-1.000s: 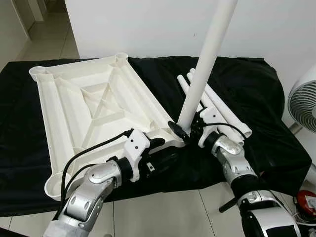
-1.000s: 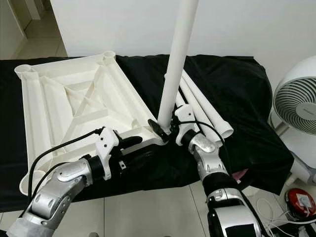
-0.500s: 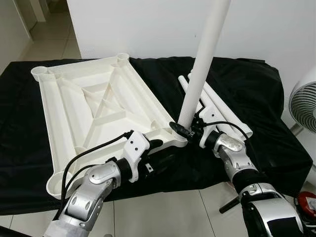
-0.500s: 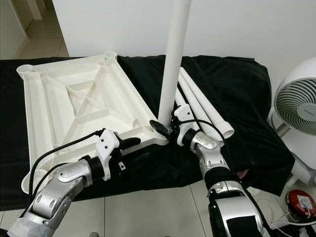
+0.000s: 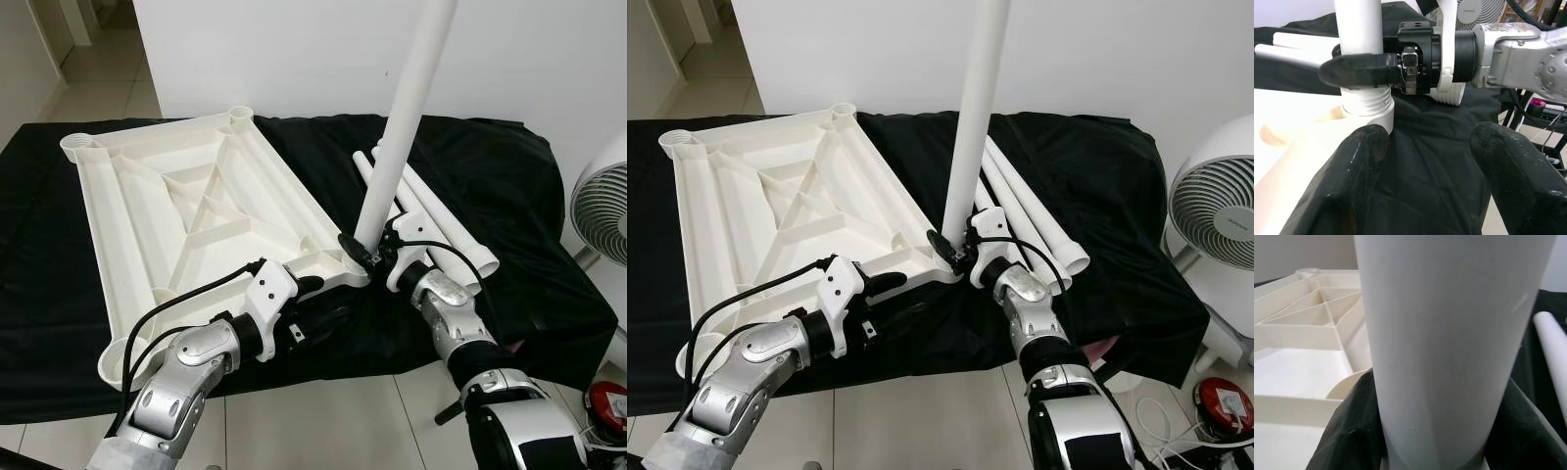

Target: Building children table

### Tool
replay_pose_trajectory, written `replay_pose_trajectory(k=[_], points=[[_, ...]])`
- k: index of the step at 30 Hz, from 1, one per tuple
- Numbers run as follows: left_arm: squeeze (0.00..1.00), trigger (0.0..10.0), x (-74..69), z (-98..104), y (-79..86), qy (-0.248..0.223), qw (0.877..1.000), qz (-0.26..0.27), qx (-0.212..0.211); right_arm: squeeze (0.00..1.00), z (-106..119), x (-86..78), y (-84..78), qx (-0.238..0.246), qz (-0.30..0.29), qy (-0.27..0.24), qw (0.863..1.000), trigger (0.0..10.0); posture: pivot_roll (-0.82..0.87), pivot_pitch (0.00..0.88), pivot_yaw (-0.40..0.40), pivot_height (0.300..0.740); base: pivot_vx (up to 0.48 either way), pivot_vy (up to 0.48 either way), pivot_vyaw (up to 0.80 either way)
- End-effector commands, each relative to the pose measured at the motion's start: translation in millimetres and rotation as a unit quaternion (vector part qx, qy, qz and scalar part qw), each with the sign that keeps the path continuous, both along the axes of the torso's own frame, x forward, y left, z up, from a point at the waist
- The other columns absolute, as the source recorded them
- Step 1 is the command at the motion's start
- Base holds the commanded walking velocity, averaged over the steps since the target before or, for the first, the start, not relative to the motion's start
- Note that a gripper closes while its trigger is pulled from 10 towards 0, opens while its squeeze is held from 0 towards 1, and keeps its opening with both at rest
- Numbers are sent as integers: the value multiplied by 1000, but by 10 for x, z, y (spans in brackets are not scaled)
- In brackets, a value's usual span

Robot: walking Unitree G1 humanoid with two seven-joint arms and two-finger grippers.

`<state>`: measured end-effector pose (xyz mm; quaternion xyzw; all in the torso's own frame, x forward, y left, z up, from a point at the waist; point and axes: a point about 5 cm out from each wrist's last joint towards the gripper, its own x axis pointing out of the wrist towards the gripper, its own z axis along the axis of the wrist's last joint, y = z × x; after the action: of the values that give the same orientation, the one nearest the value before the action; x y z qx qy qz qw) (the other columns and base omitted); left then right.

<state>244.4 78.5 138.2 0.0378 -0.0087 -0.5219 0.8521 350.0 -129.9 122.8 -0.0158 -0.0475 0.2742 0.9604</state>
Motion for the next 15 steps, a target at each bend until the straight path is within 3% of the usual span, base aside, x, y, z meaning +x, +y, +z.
replay_pose_trajectory(k=[1,6,10,15], points=[[0,10000,5,-8,6,-4,1000,20,4,0,-159,-50,-18,-9,-16,36,999,10000,-31,0,-29,740,0,0,0],[0,10000,-12,-16,4,-2,1000,17,4,0,-165,-87,86,29,-82,49,995,10000,-35,0,-28,740,0,0,0],[0,10000,-9,-22,-1,0,1000,15,4,0,-176,-165,210,51,-169,68,982,10000,-38,0,-29,740,0,0,0],[0,10000,-5,-21,-2,-1,1000,14,4,0,-132,-261,333,57,-208,64,974,10000,-40,0,-30,740,0,0,0]])
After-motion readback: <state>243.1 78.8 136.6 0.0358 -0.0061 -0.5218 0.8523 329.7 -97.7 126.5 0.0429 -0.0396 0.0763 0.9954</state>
